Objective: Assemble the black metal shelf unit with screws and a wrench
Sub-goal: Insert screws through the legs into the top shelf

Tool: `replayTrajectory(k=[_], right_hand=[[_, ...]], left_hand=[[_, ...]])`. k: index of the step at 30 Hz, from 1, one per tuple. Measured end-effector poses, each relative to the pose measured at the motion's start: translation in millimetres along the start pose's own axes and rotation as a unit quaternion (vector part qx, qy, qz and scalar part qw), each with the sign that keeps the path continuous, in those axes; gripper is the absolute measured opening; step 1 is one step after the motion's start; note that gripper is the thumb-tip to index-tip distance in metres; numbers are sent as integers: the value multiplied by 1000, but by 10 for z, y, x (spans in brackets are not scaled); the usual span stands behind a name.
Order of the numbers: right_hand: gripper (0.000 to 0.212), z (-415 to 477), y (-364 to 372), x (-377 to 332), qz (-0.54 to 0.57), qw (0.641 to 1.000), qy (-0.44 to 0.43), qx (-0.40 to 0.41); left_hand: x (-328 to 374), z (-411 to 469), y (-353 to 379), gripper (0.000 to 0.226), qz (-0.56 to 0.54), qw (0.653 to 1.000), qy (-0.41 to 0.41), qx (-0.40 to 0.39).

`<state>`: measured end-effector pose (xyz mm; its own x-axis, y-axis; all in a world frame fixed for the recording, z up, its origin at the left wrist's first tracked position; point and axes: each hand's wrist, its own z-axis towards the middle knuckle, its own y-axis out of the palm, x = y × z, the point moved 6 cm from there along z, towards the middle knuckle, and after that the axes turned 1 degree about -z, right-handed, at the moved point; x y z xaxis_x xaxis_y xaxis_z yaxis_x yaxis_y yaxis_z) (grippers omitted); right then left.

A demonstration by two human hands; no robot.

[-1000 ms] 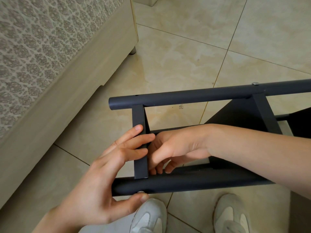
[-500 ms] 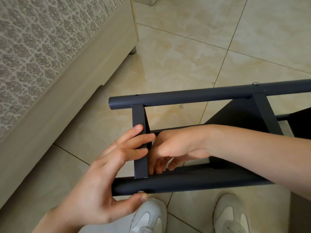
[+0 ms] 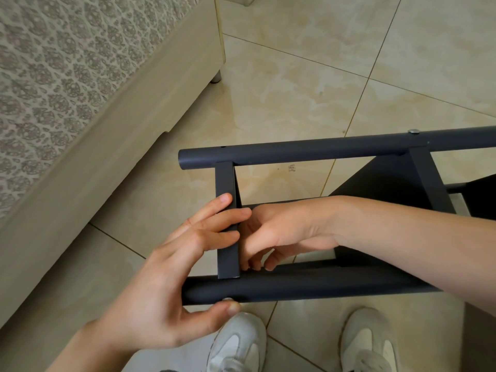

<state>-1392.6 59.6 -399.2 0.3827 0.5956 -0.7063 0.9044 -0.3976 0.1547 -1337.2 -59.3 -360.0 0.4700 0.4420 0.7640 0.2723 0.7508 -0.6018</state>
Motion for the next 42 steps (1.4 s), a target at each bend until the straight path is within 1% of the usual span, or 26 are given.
replayTrajectory(k=[2,6,10,16,19,22,24,26,29,32,34,37,38,39,41,42], right_hand=[[11,2,15,6,18,1000,0,-18],[7,13,36,18,18,999,8,-35],[15,29,55,39,32,998,18,-48],[9,22,24,22,13,999,-13,-40],[14,-15,-38,9,12,999,-19,-36],[16,-130,-101,-18,18,998,-24,-56],[17,-228,-113,-53,6,997,-30,-70],[21,-316,-104,-74,-9,997,-35,-64],[27,-477,-111,-83,-45,998,-50,-4],[20,-717,-152,-64,-86,990,-44,99],[19,-890,-176,-37,-112,980,-42,159],[19,-1115,-155,28,-201,952,-35,227],[20,-1170,-136,55,-223,944,-32,239],[22,-1220,-116,78,-240,938,-33,249],[28,-1302,-89,97,-282,919,-36,273],[31,-1334,-85,103,-307,907,-36,286]], left_hand=[[0,-3,2,48,0,1000,0,1],[6,-2,2,49,-2,1000,0,3],[9,-1,4,48,-6,1000,0,4],[0,9,8,49,-11,1000,-5,6],[10,18,-6,49,-13,1000,-12,5],[33,39,-35,47,-1,1000,-15,6],[45,43,-43,47,1,1000,-25,4],[50,27,-49,48,-10,999,-41,5],[42,-21,-43,49,-46,996,-75,17],[48,-90,-16,46,-90,986,-127,55],[54,-122,12,46,-113,979,-155,74],[39,-184,54,55,-152,963,-201,96],[33,-215,63,62,-178,950,-227,118],[28,-257,78,71,-215,930,-261,146],[9,-346,186,91,-304,875,-328,186],[6,-376,279,97,-346,849,-353,187]])
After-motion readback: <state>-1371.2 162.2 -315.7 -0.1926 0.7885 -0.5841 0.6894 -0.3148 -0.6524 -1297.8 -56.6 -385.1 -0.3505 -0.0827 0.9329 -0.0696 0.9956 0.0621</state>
